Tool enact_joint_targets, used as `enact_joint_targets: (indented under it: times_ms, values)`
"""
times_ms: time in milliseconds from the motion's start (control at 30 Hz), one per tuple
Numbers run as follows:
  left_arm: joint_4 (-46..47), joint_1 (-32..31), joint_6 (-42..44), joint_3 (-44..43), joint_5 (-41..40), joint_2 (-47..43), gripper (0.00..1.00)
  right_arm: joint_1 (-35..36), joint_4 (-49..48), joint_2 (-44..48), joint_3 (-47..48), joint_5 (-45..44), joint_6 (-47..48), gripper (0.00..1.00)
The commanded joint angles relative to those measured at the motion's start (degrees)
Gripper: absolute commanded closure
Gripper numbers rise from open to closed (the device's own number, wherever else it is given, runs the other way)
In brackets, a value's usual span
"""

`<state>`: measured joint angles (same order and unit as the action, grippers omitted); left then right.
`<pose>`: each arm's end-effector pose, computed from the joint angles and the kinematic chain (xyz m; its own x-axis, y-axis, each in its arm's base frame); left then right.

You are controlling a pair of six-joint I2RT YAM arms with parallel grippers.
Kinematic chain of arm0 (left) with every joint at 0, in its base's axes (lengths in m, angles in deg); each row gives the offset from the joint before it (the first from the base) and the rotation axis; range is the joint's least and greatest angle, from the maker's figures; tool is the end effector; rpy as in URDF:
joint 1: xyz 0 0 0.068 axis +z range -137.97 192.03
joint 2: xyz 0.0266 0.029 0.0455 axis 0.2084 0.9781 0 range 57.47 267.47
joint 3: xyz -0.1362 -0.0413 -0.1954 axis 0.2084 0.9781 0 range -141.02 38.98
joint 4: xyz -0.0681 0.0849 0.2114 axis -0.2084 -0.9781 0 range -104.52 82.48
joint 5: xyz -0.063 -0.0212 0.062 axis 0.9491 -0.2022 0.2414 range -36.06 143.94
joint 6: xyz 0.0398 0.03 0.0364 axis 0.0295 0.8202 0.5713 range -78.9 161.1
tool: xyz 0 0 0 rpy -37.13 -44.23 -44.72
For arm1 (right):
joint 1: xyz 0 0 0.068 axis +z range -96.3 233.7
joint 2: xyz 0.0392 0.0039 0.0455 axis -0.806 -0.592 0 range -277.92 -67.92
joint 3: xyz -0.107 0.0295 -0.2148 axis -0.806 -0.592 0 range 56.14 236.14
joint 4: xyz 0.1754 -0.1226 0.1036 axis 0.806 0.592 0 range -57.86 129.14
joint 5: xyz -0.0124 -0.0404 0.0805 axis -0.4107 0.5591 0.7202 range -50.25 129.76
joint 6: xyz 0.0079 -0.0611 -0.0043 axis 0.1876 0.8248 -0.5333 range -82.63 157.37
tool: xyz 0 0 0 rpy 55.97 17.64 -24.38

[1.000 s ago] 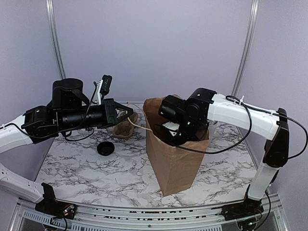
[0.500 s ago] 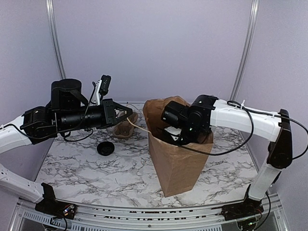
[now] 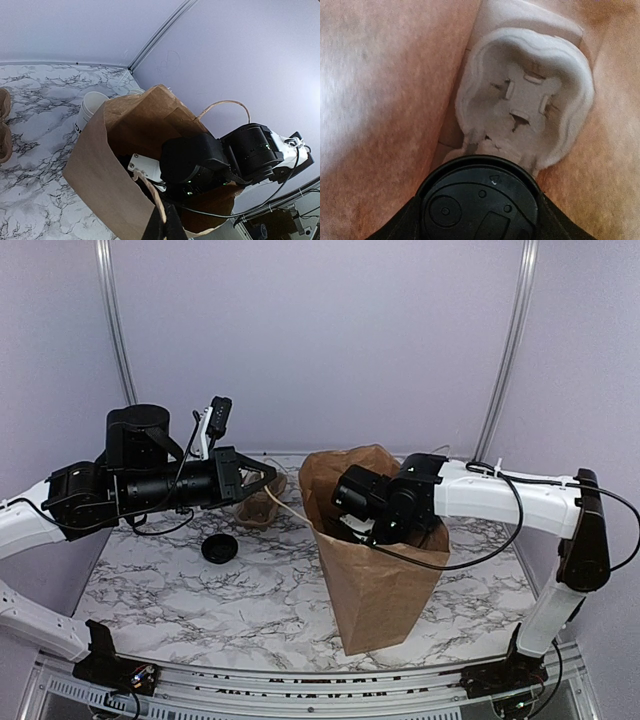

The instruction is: Pack the takeout coffee

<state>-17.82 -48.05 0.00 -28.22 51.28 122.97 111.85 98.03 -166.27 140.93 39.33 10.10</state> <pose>0.1320 -0.2248 0.3729 -0.6103 -0.2559 -0.7497 0.5861 0.4907 -0.6447 0.1603 0.2574 0.2311 -0.8500 -0.4998 -0.1662 -0.5165 0.8528 0.0775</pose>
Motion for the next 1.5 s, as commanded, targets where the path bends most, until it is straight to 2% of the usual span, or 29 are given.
enact_joint_targets:
  times_ms: [0,300,967,1233,1467]
  values:
    - [1.9,-0.1,0.9,-0.3,-1.1,-1.5,1.0,0.8,0.9,0.6,-2.2,-1.7,-1.0,0.36]
    - [1.7,-0.2,2.2,-1.1,-2.5,-2.8,1.0,1.3,-0.3,0.8,-2.6,-1.7,-1.4,0.36]
    - [-1.2,-1.9,4.1,-4.2,-4.5,-5.0,1.0,2.1,0.0,-3.7,4.4,-1.4,1.5,0.35]
    - [-1.2,-2.4,5.2,-5.8,-4.2,-4.4,1.0,2.1,1.5,-4.0,7.3,-2.0,2.4,0.3]
    - [-1.1,-2.3,4.5,-5.0,-4.0,-3.3,1.0,2.1,-0.3,-4.1,4.8,-0.2,2.7,0.25]
